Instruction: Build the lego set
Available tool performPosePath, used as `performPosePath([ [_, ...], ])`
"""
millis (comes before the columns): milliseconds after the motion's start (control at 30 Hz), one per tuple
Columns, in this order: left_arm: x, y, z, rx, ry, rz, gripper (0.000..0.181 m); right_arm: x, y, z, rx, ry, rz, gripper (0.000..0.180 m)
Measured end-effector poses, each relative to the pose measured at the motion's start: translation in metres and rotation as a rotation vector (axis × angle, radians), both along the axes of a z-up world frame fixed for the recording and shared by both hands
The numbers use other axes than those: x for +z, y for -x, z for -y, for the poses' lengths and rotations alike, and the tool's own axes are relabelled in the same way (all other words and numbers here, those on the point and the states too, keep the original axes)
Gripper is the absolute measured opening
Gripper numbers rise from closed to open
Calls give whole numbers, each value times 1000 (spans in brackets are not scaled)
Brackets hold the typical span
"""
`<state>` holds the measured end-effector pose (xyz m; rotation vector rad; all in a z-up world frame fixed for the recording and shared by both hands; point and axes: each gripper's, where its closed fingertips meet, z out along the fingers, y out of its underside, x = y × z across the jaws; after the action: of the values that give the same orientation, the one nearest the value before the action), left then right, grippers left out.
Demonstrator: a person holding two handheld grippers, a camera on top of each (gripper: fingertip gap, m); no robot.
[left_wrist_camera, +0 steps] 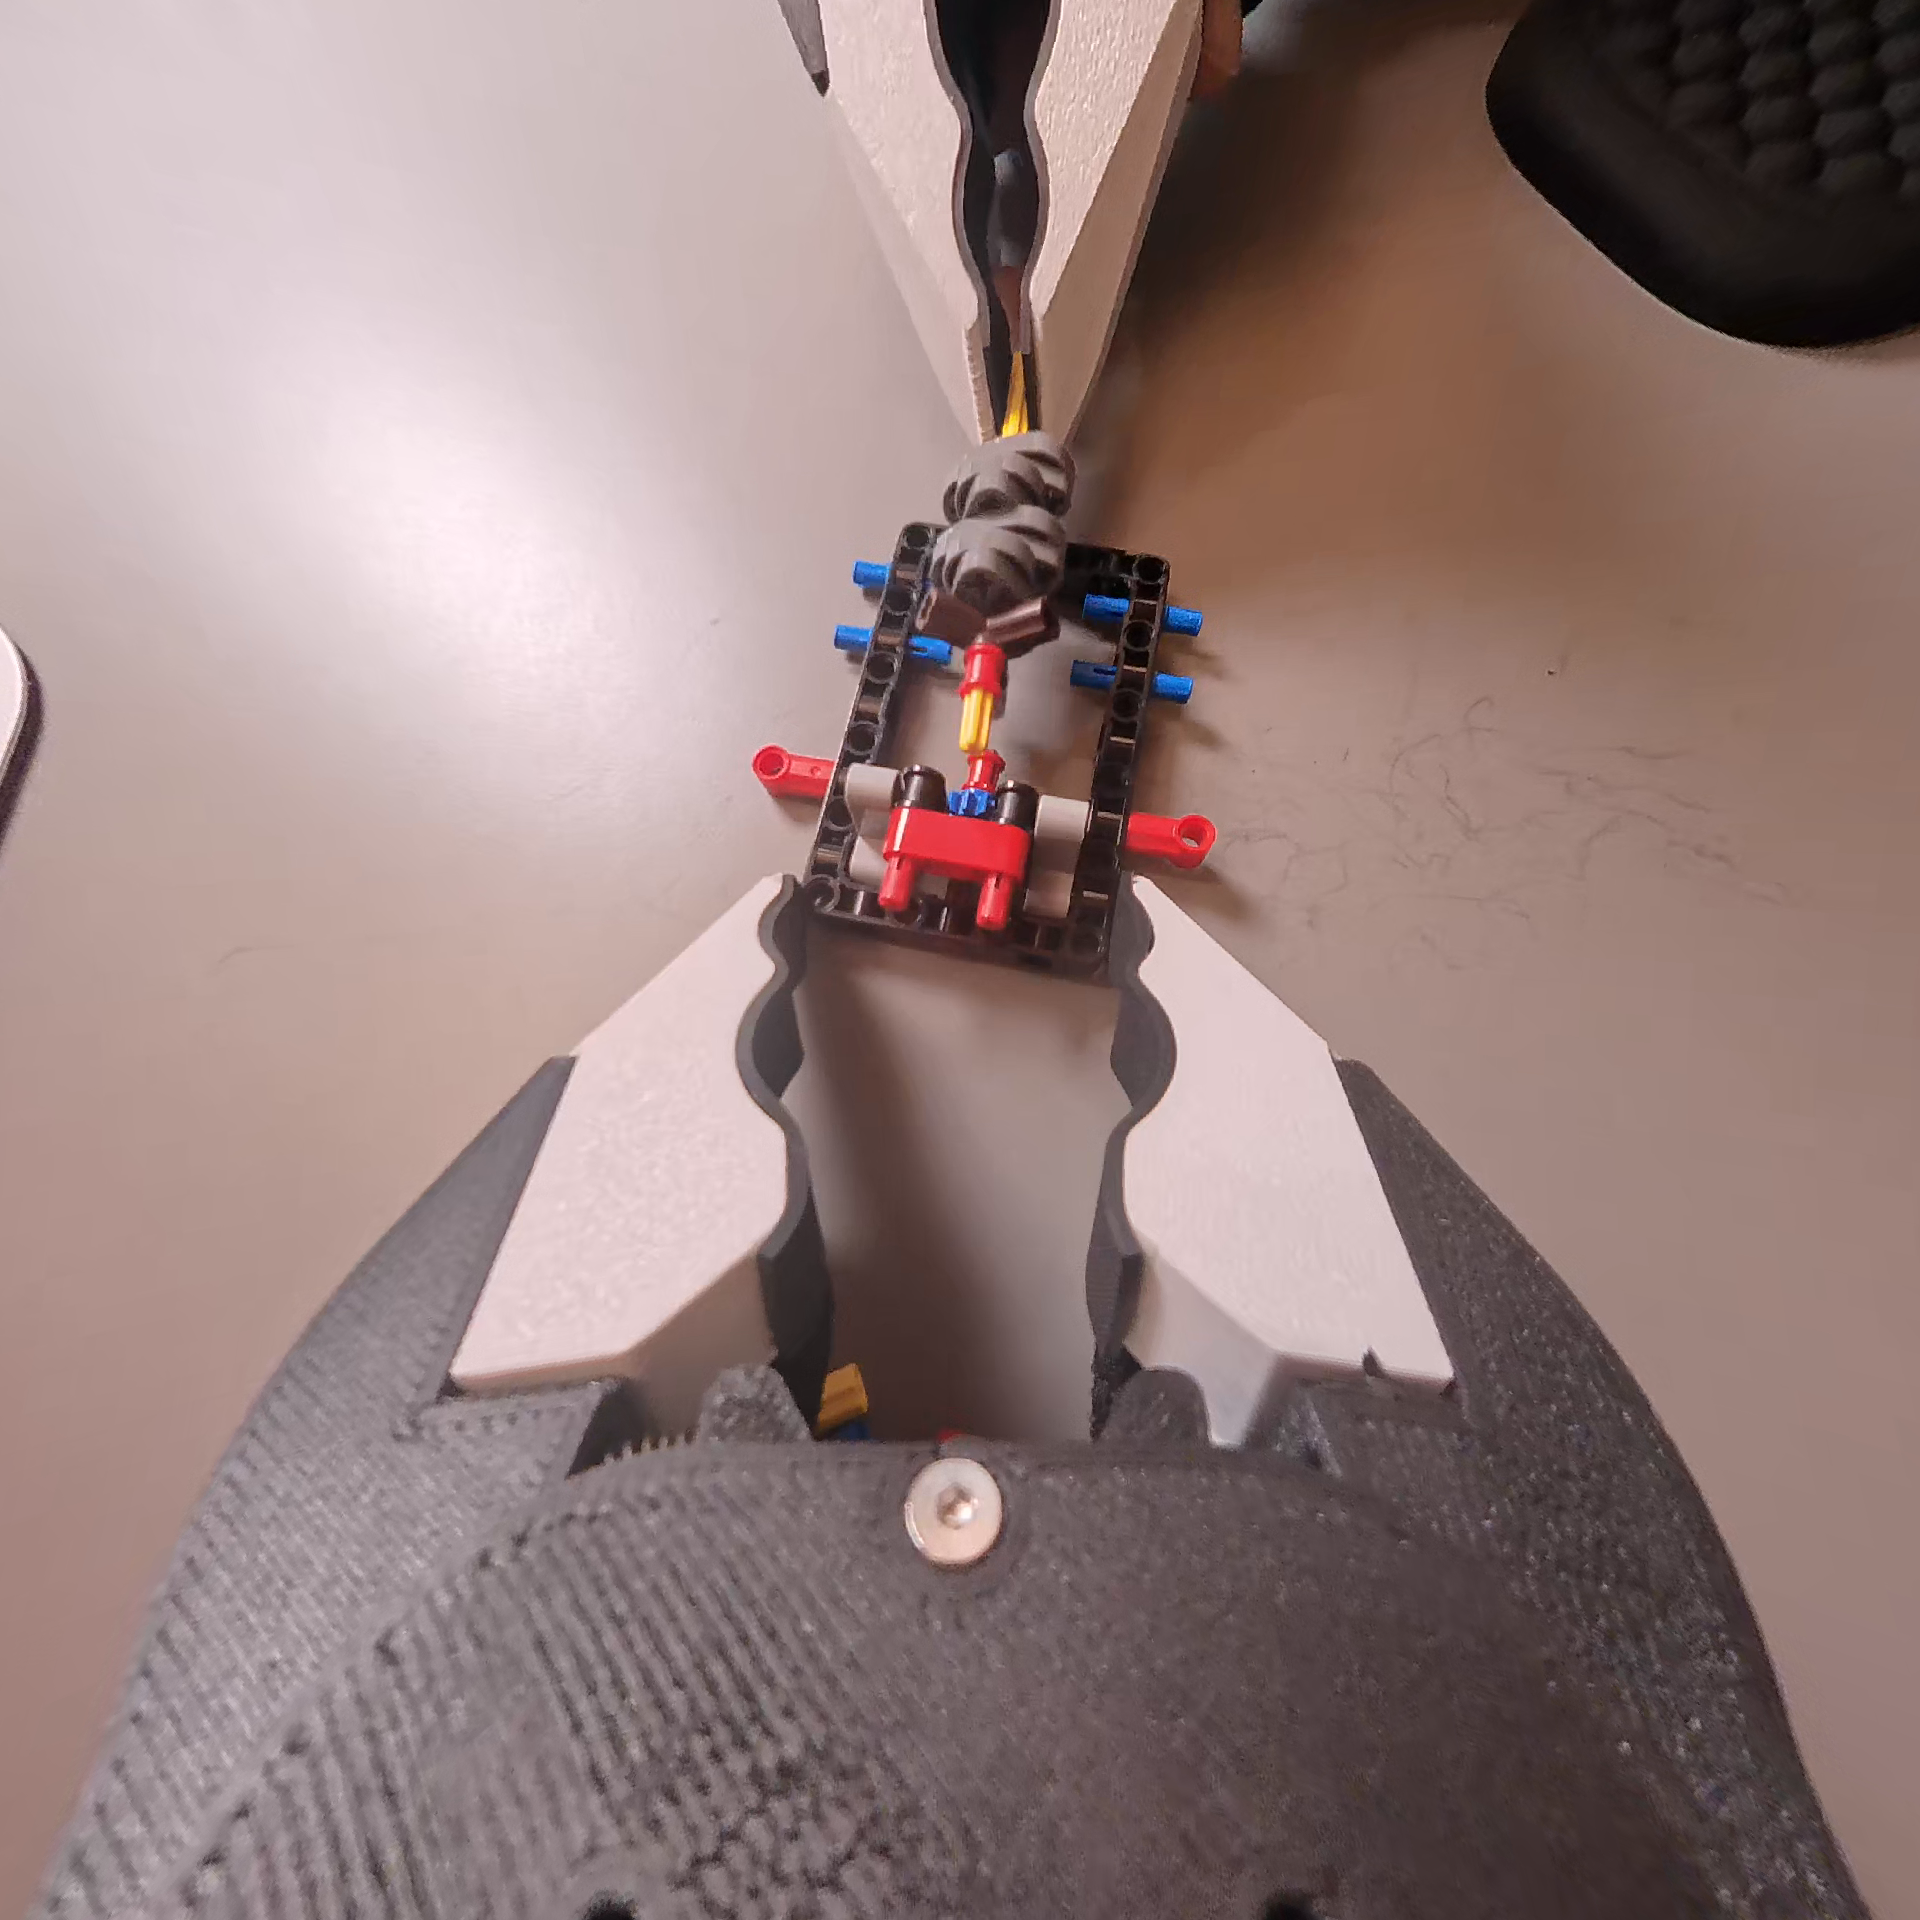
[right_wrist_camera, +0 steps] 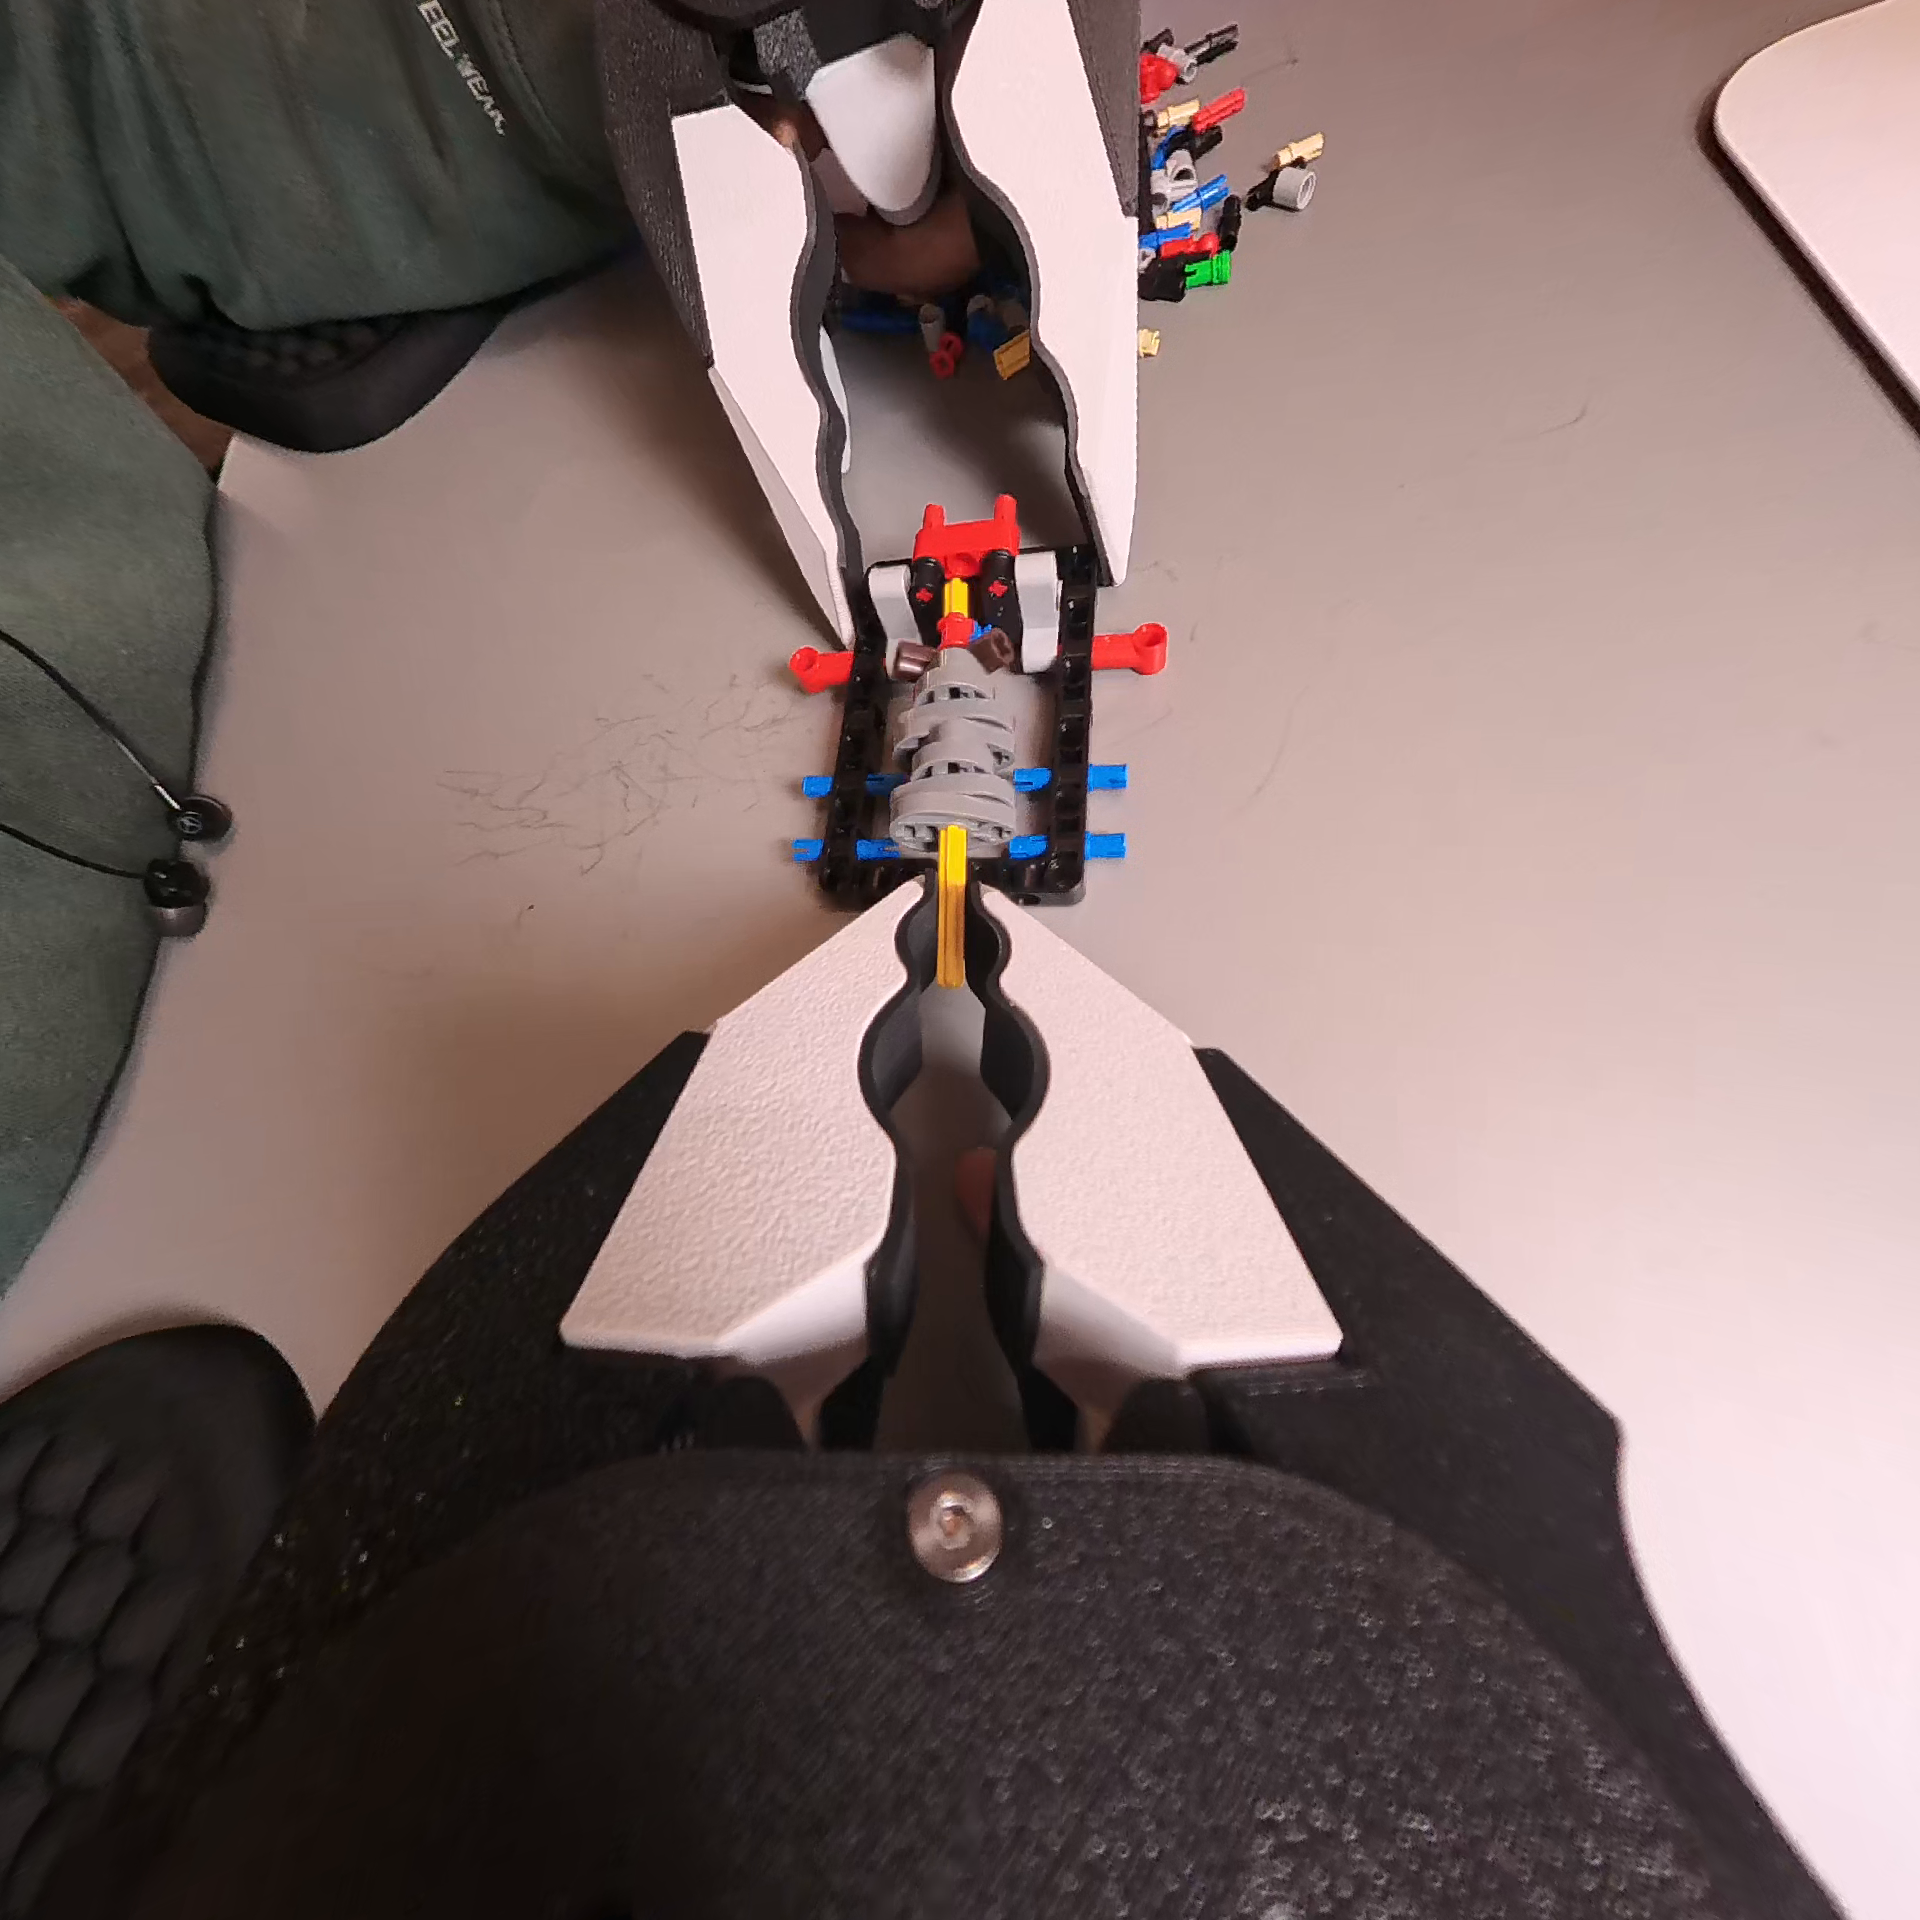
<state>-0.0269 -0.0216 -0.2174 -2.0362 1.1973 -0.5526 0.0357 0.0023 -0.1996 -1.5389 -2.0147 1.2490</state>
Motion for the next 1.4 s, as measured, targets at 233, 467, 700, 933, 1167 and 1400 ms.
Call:
performPosePath([
  [233,0,0,0,0,-3,0,59,8,-7,-5,-9,37,-28,2],
  [467,0,0,0,1,-6,1,59,13,-21,-31,-86,-9,-43,2],
  [700,0,0,2,7,-2,-11,59,7,-30,-51,-139,-67,-8,2],
  [933,1,-1,3,-6,-24,-16,59,-3,-33,-60,-158,-130,27,2],
  [1167,4,-3,2,-42,-102,-34,59,-5,-36,-73,-189,-226,32,2],
  [1400,4,-4,3,-51,-104,-33,59,-8,-39,-75,-174,-320,43,2],
])
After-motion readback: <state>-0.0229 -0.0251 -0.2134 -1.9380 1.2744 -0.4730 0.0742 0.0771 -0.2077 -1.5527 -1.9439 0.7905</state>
